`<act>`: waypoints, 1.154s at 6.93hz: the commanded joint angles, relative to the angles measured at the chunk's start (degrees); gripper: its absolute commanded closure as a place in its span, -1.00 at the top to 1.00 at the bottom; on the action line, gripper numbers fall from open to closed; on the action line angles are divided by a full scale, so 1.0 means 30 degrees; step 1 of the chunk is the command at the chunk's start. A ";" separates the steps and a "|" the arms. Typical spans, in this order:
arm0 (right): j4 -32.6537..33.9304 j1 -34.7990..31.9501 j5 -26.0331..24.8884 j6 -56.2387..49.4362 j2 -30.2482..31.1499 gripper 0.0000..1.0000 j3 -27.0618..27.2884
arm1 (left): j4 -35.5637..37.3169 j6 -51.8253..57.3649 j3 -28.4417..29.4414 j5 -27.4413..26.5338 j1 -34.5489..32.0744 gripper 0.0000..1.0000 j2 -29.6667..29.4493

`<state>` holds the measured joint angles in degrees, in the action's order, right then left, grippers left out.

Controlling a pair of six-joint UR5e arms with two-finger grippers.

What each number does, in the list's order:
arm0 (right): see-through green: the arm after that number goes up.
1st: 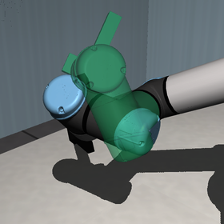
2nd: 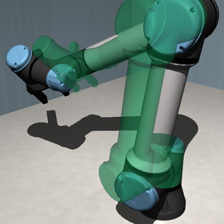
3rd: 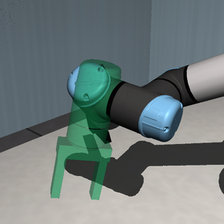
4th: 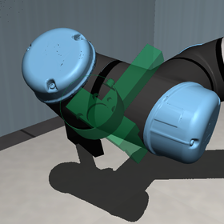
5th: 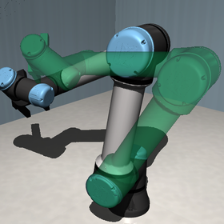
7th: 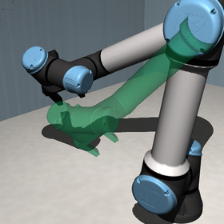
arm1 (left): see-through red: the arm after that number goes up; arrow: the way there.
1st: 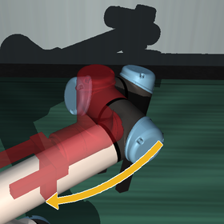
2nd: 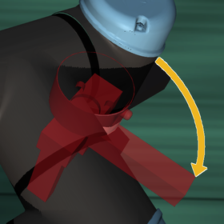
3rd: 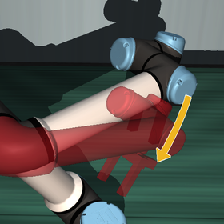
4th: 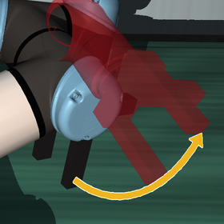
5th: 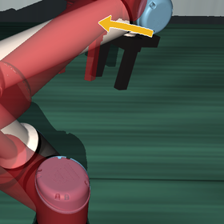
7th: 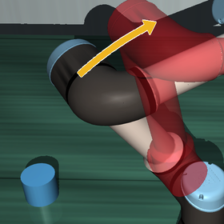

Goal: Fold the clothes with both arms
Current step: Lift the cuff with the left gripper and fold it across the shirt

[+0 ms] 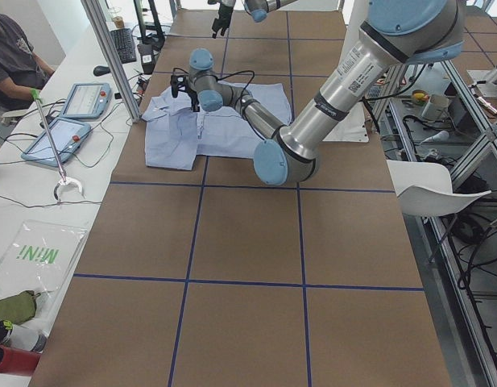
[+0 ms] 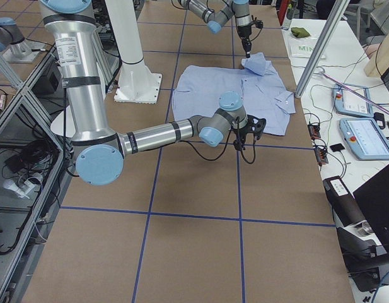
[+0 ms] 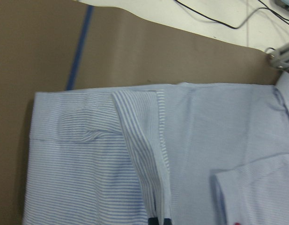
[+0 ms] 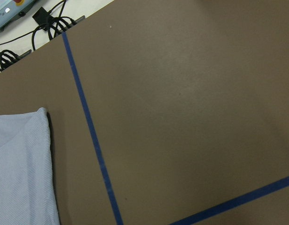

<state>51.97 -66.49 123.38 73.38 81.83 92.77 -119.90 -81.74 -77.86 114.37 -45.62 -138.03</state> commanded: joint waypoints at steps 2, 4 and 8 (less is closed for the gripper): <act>-0.0155 -0.1126 0.1501 -0.1374 0.0671 1.00 -0.0394 | -0.0199 -0.3543 0.3213 -0.2639 0.2485 -1.00 -0.4201; -0.0185 -0.1126 0.1472 -0.1345 0.0730 1.00 -0.0336 | -0.0230 -0.4421 0.3335 -0.4364 0.3742 -1.00 -0.4321; -0.0185 -0.1097 0.1384 -0.1345 0.0759 1.00 -0.0394 | -0.0230 -0.5557 0.4762 -0.5077 0.4247 0.36 -0.5426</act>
<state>51.42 -69.86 127.58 69.35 84.10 91.64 -120.61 -96.20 -65.87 99.84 -33.36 -152.32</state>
